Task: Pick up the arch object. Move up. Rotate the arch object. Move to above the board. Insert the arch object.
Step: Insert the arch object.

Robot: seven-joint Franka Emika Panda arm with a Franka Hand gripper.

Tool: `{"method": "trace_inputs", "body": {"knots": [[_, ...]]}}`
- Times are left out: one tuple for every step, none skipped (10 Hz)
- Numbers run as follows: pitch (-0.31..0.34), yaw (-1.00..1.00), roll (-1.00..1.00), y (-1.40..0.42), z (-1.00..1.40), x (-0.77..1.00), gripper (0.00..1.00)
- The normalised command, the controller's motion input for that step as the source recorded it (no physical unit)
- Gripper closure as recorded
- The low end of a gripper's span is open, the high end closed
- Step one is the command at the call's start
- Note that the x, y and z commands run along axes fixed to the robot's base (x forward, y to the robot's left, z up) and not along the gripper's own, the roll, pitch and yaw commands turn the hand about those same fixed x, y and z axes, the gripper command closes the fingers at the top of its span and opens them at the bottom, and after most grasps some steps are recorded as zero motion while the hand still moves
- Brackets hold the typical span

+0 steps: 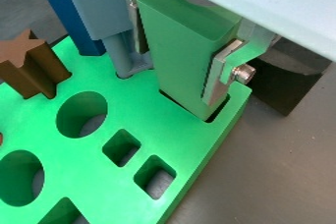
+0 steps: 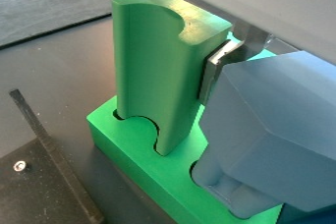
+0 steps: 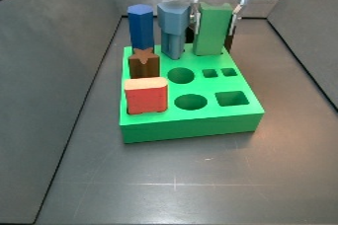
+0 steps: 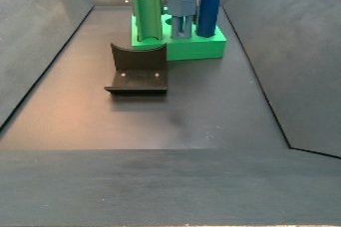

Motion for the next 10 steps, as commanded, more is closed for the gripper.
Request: {"method": "trace_inputs", "body": {"knots": [[-0.064,0.41,-0.33,0.04,-0.05,0.00,1.00],[-0.044,0.42,-0.34,0.05,-0.09,0.00,1.00],[-0.007,0.35,-0.30,0.07,-0.20,0.04,1.00],[0.000,0.09,-0.22,0.18,-0.32,0.03,1.00],[0.000,0.03,-0.15,0.18,-0.33,0.00,1.00],[-0.003,0.00,-0.17,0.19,-0.37,0.00,1.00],[0.000,0.00,-0.12,0.15,-0.45,0.00,1.00],[0.000,0.00,-0.09,0.11,-0.39,0.00,1.00],[-0.040,-0.02,-0.10,0.07,-0.12,0.00,1.00],[0.000,0.00,0.00,0.00,0.00,0.00,1.00]]}}
